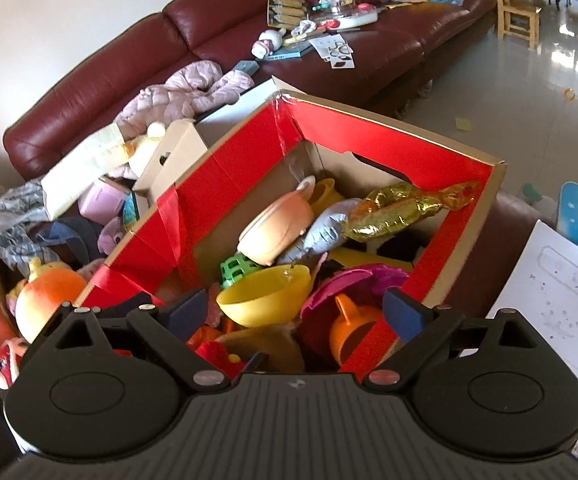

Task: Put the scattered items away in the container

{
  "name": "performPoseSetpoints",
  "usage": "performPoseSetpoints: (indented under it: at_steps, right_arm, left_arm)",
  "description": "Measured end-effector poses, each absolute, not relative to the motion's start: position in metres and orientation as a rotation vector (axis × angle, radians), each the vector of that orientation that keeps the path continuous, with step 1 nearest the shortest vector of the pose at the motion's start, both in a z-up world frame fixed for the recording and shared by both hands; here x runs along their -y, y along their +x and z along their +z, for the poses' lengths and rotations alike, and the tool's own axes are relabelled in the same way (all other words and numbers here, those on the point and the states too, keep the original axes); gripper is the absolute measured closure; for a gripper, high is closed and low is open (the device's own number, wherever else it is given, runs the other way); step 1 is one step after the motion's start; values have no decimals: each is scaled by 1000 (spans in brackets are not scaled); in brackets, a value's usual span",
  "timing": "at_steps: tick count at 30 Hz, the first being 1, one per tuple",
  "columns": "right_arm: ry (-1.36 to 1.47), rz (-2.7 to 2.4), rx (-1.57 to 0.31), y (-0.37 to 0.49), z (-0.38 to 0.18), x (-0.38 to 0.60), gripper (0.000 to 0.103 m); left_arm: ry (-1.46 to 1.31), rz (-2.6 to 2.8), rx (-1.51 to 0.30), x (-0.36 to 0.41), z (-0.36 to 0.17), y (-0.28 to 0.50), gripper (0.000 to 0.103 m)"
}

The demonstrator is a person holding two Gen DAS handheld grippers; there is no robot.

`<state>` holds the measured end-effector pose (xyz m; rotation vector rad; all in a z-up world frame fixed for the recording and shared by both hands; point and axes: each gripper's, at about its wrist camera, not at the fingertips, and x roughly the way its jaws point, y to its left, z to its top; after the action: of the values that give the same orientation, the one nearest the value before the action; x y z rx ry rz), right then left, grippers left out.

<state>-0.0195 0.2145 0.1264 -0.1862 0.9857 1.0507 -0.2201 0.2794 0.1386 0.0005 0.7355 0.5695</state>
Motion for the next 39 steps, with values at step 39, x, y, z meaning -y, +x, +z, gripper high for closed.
performPoseSetpoints:
  at_steps: [39]
  right_arm:
    - [-1128,1248,-717,-63,56,-256,1]
  left_arm:
    - [95,517,-1032,-328,113,-187,0]
